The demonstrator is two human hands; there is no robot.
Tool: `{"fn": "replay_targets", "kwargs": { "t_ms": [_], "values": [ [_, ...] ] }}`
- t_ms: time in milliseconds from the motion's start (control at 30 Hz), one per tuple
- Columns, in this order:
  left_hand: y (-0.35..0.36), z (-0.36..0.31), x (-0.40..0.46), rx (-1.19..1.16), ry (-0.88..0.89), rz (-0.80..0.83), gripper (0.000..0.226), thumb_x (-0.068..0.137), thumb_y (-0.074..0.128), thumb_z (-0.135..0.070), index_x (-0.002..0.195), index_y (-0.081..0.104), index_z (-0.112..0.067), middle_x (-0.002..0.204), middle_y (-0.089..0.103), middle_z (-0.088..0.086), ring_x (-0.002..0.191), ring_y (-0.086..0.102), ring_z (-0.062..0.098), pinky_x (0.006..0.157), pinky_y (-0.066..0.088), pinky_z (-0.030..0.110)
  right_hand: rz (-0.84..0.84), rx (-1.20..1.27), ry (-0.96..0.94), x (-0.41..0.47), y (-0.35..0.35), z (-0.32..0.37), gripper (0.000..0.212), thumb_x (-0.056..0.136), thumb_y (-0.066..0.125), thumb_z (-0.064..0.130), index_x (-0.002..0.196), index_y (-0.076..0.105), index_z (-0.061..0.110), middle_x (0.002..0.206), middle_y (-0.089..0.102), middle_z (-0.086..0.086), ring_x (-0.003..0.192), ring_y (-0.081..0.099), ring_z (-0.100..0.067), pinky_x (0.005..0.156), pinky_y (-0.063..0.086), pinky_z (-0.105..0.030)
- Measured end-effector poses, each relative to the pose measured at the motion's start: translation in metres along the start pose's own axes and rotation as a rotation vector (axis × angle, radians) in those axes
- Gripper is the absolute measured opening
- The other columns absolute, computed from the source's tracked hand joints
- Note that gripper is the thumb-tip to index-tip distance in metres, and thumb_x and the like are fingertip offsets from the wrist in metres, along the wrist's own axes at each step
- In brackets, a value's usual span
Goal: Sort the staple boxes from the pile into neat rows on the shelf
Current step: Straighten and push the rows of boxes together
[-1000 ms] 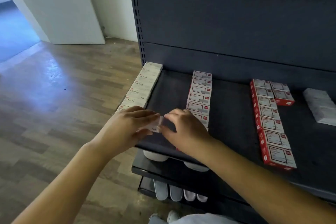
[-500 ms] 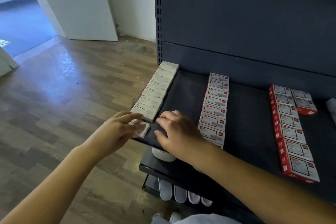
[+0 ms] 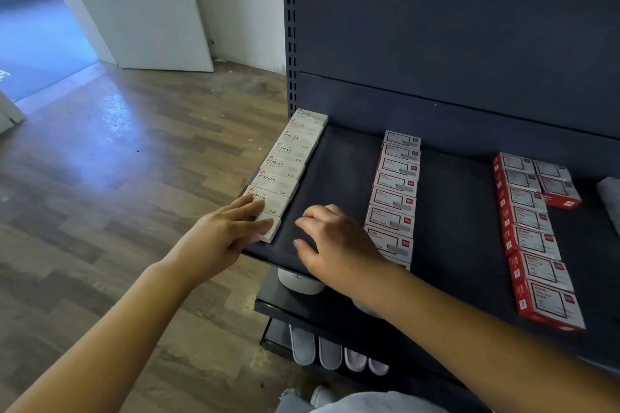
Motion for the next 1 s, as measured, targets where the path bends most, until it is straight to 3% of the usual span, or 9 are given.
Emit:
{"fn": "replay_targets", "kwargs": {
  "t_ms": [200, 300, 367, 433, 500, 667, 800, 1000],
  "values": [
    [-0.006, -0.007, 0.002, -0.007, -0.035, -0.042, 0.033, 0.070, 0.066, 0.006, 0.098, 0.074, -0.011, 0.116, 0.066, 0.012, 0.111, 0.059, 0.038, 0.081, 0.052, 0.055, -0.020, 0.025, 0.006, -0.006, -0.002, -0.003, 0.031, 0.092, 0.051, 0.023, 0.112, 0.060, 0.002, 0.118, 0.056, -0.008, 0.111, 0.045, -0.026, 0.093, 0.039, -0.038],
    [-0.012, -0.023, 0.010, 0.055, -0.025, -0.011, 0.051, 0.056, 0.076, 0.011, 0.094, 0.069, -0.021, 0.109, 0.066, 0.001, 0.109, 0.058, 0.025, 0.068, 0.058, 0.046, -0.057, 0.040, 0.008, -0.013, -0.012, -0.008, 0.030, 0.092, 0.050, 0.022, 0.113, 0.060, 0.003, 0.118, 0.056, -0.007, 0.112, 0.045, -0.025, 0.092, 0.040, -0.038],
    [-0.011, -0.041, 0.016, 0.120, 0.008, 0.002, 0.042, 0.064, 0.070, 0.001, 0.102, 0.071, -0.018, 0.114, 0.066, 0.004, 0.113, 0.058, 0.026, 0.078, 0.056, 0.048, -0.094, 0.047, 0.008, -0.019, -0.022, -0.014, 0.030, 0.091, 0.052, 0.021, 0.115, 0.060, 0.004, 0.117, 0.057, -0.008, 0.111, 0.047, -0.025, 0.091, 0.041, -0.039],
    [-0.011, -0.063, 0.028, 0.141, 0.017, -0.012, 0.037, 0.077, 0.050, -0.015, 0.109, 0.069, -0.014, 0.119, 0.064, 0.008, 0.114, 0.059, 0.030, 0.087, 0.052, 0.046, -0.143, 0.038, 0.017, -0.026, -0.034, -0.023, 0.030, 0.090, 0.054, 0.018, 0.116, 0.061, 0.005, 0.114, 0.058, -0.009, 0.109, 0.048, -0.027, 0.090, 0.043, -0.040],
    [-0.009, -0.087, 0.046, 0.119, 0.014, -0.046, 0.042, 0.080, 0.041, -0.021, 0.107, 0.070, -0.010, 0.114, 0.067, 0.009, 0.107, 0.062, 0.029, 0.086, 0.052, 0.041, -0.181, 0.004, 0.048, -0.036, -0.047, -0.037, 0.031, 0.090, 0.053, 0.018, 0.119, 0.059, 0.006, 0.115, 0.057, -0.008, 0.111, 0.047, -0.026, 0.091, 0.042, -0.039],
    [0.006, -0.145, 0.095, 0.105, 0.056, -0.095, 0.040, 0.081, 0.042, -0.023, 0.103, 0.070, -0.006, 0.100, 0.070, 0.009, 0.095, 0.066, 0.029, 0.077, 0.056, 0.039, -0.204, -0.038, 0.176, -0.069, -0.074, -0.094, 0.045, 0.094, 0.047, 0.022, 0.138, 0.042, 0.015, 0.135, 0.044, 0.003, 0.127, 0.033, -0.014, 0.100, 0.034, -0.027],
    [0.028, -0.192, 0.133, 0.153, 0.078, -0.041, 0.042, 0.081, 0.039, -0.032, 0.100, 0.071, -0.011, 0.099, 0.071, 0.005, 0.093, 0.067, 0.027, 0.076, 0.055, 0.036, -0.262, -0.069, 0.272, -0.104, -0.100, -0.143, 0.045, 0.094, 0.048, 0.025, 0.137, 0.043, 0.016, 0.133, 0.046, 0.002, 0.126, 0.035, -0.014, 0.098, 0.033, -0.024],
    [0.072, -0.277, 0.178, 0.078, 0.137, 0.052, 0.040, 0.081, 0.046, -0.032, 0.106, 0.069, -0.009, 0.102, 0.069, 0.008, 0.100, 0.065, 0.031, 0.080, 0.053, 0.042, -0.339, -0.055, 0.405, -0.173, -0.136, -0.216, 0.044, 0.091, 0.054, 0.022, 0.133, 0.048, 0.014, 0.132, 0.048, 0.001, 0.123, 0.040, -0.016, 0.096, 0.036, -0.024]
  ]
}}
Point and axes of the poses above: each hand's wrist, its own x-axis towards the middle knuckle, its own y-axis out of the palm, z = x × y, the point moved 10 cm from there along x, towards the middle knuckle
